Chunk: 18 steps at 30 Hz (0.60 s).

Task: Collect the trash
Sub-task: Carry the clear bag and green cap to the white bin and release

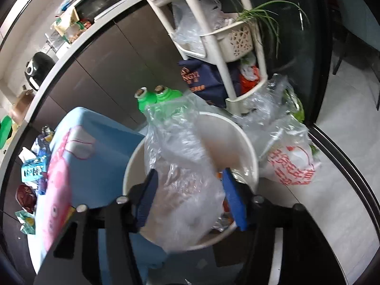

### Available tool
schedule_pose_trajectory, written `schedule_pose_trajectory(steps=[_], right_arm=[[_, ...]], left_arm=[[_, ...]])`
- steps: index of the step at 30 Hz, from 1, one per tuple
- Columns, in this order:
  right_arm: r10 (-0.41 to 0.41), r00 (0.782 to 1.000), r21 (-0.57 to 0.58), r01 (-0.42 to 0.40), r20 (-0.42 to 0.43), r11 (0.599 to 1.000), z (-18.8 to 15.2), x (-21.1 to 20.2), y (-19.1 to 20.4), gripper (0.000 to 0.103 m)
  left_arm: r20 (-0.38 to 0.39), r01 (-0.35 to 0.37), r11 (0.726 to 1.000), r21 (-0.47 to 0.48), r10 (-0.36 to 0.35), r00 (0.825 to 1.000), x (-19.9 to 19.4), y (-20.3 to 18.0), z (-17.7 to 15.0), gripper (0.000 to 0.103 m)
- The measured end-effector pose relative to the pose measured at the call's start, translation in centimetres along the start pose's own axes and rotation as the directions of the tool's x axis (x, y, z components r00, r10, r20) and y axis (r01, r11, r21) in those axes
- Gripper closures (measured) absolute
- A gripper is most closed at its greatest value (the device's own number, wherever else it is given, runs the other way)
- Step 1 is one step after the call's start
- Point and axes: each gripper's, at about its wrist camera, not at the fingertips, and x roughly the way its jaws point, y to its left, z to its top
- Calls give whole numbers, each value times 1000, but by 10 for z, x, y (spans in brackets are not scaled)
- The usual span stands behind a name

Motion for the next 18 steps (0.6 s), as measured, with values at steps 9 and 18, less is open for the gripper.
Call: schedule_pose_trajectory(steps=[9, 18], right_arm=[[-14, 997, -103, 21, 72, 994, 4, -30, 7, 39], [-20, 998, -96, 26, 57, 995, -4, -40, -6, 39]], left_arm=[[-44, 24, 999, 31, -23, 999, 44, -15, -7, 68], [-127, 1, 999, 32, 4, 992, 106, -28, -16, 38]])
